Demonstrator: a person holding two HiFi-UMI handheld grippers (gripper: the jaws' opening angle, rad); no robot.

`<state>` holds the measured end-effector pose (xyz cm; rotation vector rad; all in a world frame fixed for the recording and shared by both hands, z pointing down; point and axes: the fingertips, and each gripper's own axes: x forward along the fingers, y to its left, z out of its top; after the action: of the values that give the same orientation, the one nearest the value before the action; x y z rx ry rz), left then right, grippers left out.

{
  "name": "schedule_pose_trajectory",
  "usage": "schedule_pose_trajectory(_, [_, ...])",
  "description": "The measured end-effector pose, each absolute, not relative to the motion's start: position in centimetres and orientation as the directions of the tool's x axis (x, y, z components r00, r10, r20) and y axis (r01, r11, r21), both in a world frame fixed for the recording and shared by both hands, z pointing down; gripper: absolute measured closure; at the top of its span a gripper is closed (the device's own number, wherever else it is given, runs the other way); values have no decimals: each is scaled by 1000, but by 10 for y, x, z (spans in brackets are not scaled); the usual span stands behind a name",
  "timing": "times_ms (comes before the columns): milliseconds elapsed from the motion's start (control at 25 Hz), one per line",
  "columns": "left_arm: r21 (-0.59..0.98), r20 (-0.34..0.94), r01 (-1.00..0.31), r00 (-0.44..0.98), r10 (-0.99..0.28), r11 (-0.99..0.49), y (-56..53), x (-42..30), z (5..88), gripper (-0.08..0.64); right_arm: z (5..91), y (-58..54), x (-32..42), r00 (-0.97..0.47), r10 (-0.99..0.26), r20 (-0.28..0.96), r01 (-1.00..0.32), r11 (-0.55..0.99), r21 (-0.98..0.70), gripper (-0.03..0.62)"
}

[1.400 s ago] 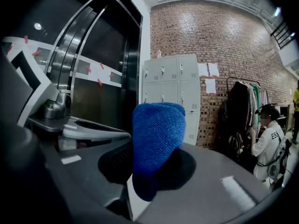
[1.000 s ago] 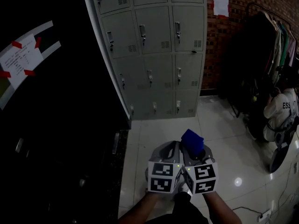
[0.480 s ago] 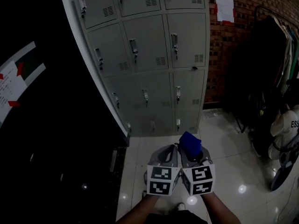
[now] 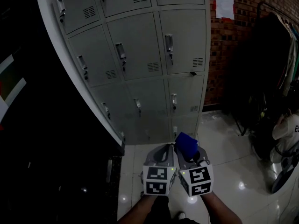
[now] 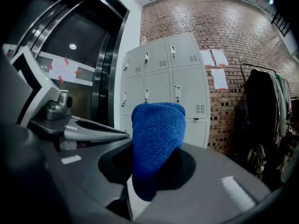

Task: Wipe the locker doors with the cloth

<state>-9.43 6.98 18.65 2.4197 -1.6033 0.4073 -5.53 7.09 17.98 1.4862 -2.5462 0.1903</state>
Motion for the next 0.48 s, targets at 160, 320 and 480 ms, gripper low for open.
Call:
schedule_pose_trajectory(160, [9, 313, -920, 375, -872, -392, -2, -112, 189, 565, 193, 4, -70, -462, -855, 235, -878, 479, 20, 506])
schedule_pose_trajectory(320, [38, 293, -915, 395, -870, -403, -82, -133, 195, 565, 206, -76, -89, -444, -868, 225, -885, 464, 42, 508])
schedule_pose_trajectory(480, [41, 288, -904, 419, -861, -426, -155, -142, 206, 565, 218, -154, -101, -428, -888, 171, -895, 442, 59, 508])
